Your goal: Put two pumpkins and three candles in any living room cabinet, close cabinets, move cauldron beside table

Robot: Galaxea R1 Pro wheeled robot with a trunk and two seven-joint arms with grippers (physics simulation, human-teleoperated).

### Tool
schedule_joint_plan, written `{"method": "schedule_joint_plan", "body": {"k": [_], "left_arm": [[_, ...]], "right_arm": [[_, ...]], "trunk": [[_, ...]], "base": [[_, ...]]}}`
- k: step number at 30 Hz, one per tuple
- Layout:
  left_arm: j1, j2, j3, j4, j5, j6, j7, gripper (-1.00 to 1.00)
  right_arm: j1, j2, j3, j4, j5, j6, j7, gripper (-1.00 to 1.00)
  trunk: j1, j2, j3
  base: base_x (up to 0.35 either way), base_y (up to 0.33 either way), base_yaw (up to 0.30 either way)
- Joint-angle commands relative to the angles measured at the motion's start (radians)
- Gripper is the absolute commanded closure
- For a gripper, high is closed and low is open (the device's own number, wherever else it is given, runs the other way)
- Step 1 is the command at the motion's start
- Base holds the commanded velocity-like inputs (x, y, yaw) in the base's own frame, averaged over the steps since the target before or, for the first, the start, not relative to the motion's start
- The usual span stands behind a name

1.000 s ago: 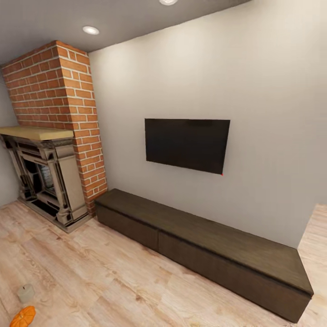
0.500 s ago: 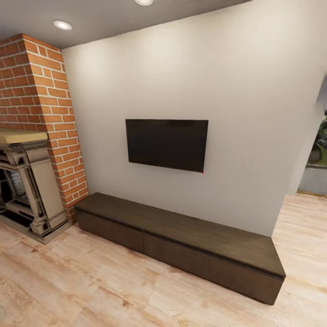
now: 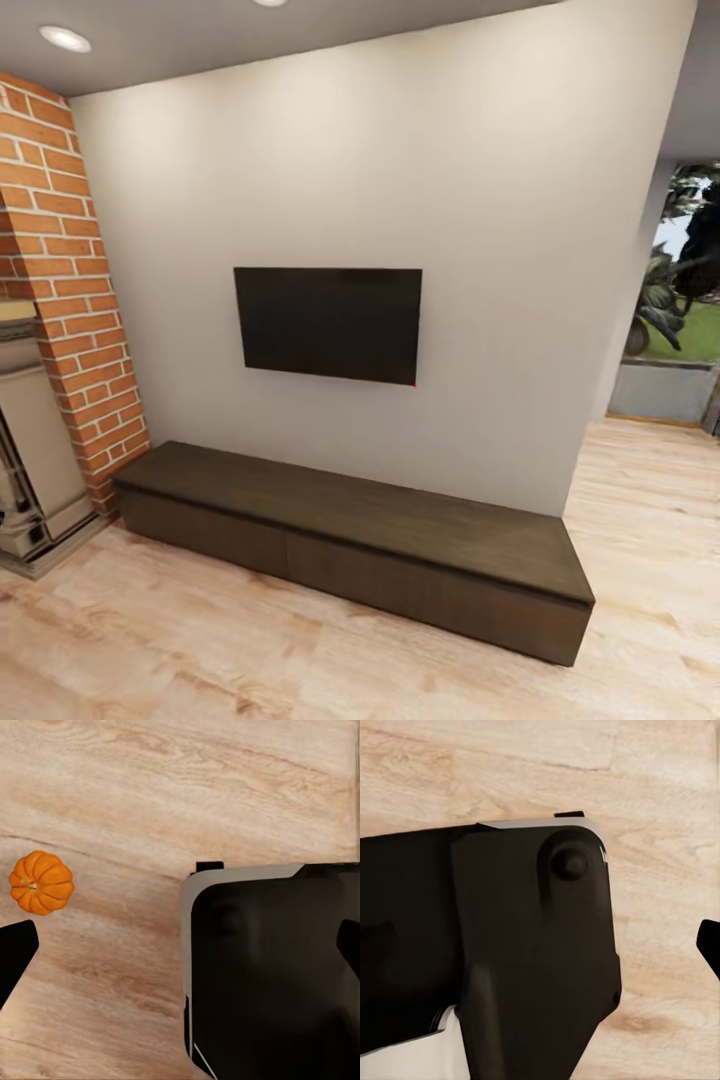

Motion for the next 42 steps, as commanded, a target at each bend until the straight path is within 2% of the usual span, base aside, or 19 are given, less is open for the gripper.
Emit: {"method": "schedule_joint_plan", "body": {"k": [1,14,33,42], "left_arm": [[0.000,0.000,-0.001,0.001,-0.001,-0.003,0.000,-1.00],[0.000,-0.001,-0.001,0.001,-0.002,-0.003,0.000,-1.00],[0.000,-0.001,0.000,0.001,-0.002,-0.003,0.000,-1.00],[0.000,-0.001,0.000,0.001,-0.002,-0.004,0.000,-1.00]], "right_arm": [[0.000,0.000,-0.007,0.000,-0.004,-0.003,0.001,-1.00],[0.000,0.000,-0.007,0.002,-0.004,-0.002,0.001,-1.00],[0.000,-0.001,-0.007,0.001,-0.004,0.003,0.001,-1.00],[0.000,-0.001,-0.006,0.000,-0.001,0.012,0.003,-1.00]], "trunk": [[0.001,0.000,0.001],[0.001,0.000,0.010],[0.001,0.000,0.015],[0.001,0.000,0.008]], "base": [[0.320,0.000,-0.215],[0.292,0.000,-0.219],[0.007,0.000,-0.242],[-0.077,0.035,-0.247]]}}
